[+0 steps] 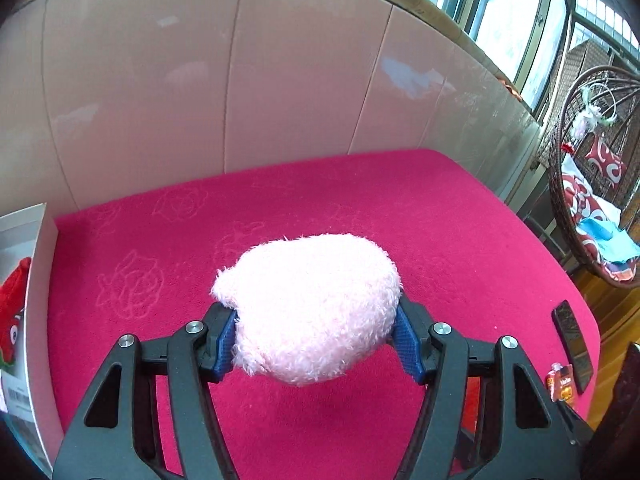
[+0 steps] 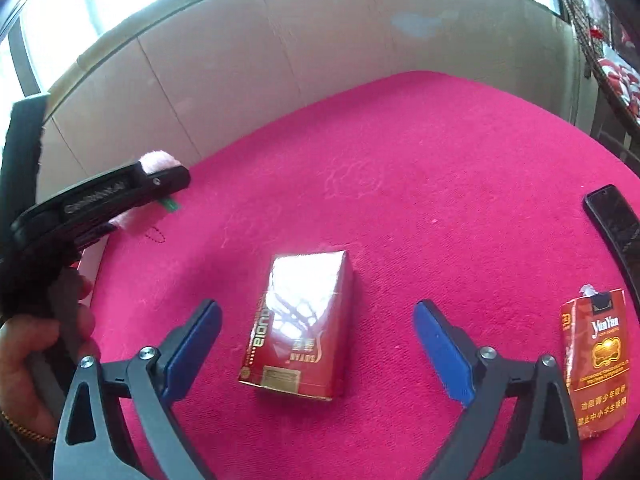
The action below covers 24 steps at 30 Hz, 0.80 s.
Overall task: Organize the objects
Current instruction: 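Carry the pink plush and cigarette pack with both tools over the cardboard box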
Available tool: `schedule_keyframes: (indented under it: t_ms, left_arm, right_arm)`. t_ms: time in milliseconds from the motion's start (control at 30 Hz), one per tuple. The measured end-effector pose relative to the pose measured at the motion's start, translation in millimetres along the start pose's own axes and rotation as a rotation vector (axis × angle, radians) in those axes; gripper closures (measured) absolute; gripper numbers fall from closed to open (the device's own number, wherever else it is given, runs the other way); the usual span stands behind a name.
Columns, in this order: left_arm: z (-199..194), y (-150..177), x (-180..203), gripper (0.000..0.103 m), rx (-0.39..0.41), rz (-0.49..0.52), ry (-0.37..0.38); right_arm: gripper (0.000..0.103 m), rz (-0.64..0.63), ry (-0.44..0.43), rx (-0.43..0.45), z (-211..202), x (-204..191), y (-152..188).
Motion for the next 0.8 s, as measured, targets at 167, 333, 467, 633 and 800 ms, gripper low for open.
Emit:
schedule_keyframes:
  t_ms: [167,333,467,633,800]
  left_arm:
    - [-52.2,3.2,-9.7,0.039,0.066,-0.032,0.024]
    - [-109.9,5.6,-26.4,0.039,0.149,-0.030,0.026]
    - [-138.7,9.4,-42.6,0.039,0.184,-0.046,0.012]
    - [-162.9,19.5,-65.4,0.039,0.217,-0.079,-0.040]
    - [-185.7,25.9,-94.0,0.039,0.245,-0.122,-0.087]
  right_arm:
    - [0.006,-0.180,0.159,-0.044,25.5,-26.9,15.1]
    - [0.048,-0.233,0.147,-0.025,18.5,-29.5,19.6]
    - [0.049,-0.197,0.070,-0.027,7.7,-30.0,21.0]
    - [0.049,-0.210,-0.004,0.025,-19.9,-49.6,14.8]
    - [0.049,-0.240,-0.064,0.060,-47.3,-81.2,4.1]
Point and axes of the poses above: each gripper's, at about its wrist camera, not at the fingertips, and z roughly the way its jaws point, x to its right, y to its underside, the point moved 7 cm from there along z, roughly the way its jaws point, and after that the axes turned 1 degree about y, right-handed, at the moved point
